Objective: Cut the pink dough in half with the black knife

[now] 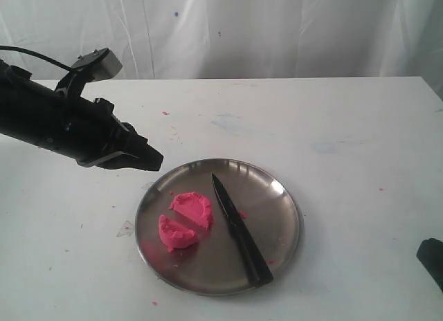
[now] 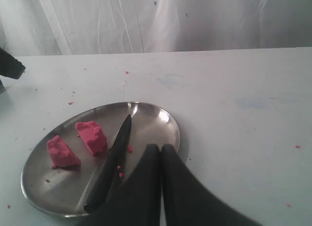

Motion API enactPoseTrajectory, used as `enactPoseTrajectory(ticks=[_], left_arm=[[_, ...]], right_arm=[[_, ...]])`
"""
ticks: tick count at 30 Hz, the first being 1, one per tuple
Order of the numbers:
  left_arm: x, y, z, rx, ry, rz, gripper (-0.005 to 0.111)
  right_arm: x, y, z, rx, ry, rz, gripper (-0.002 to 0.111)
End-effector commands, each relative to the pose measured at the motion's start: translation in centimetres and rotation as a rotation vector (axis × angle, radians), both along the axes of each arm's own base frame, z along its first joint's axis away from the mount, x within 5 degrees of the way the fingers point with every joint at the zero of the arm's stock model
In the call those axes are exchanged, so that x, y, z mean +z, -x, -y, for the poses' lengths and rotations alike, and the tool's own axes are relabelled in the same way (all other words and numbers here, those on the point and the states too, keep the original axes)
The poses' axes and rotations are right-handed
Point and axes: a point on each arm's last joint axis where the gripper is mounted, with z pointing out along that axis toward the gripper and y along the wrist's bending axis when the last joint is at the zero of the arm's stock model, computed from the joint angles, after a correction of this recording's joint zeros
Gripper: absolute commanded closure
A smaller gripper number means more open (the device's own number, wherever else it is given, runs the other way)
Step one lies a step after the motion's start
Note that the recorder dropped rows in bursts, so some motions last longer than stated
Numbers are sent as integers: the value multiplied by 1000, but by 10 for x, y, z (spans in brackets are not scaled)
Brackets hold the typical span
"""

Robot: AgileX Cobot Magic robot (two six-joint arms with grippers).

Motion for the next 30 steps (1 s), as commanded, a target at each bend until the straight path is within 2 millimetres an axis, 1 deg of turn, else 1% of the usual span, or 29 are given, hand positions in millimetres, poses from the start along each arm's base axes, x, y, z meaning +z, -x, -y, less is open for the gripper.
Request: enactPoseTrajectory(ticks=[1, 6, 9, 15, 17, 20, 24, 30], left_arm=[[2, 4, 2, -11, 16, -7, 107], [2, 4, 2, -11, 16, -7, 107], [2, 4, 2, -11, 16, -7, 107], [2, 4, 2, -12, 14, -6, 107], [2, 4, 2, -12, 14, -6, 107], [2, 4, 2, -12, 14, -6, 107], [2, 4, 2, -12, 14, -6, 107], [2, 4, 2, -12, 14, -6, 107]], right_arm=[[1, 0, 1, -12, -5, 29, 108], [2, 0, 1, -9, 16, 46, 108], [3, 2, 2, -1, 100, 112, 108], [-8, 4, 2, 24, 183, 22, 108], [-8, 4, 3, 18, 175, 15, 108], [-8, 3, 5, -20, 114, -18, 108], [-12, 4, 5, -16, 126, -57, 108], [-12, 3, 5, -16, 124, -54, 108]])
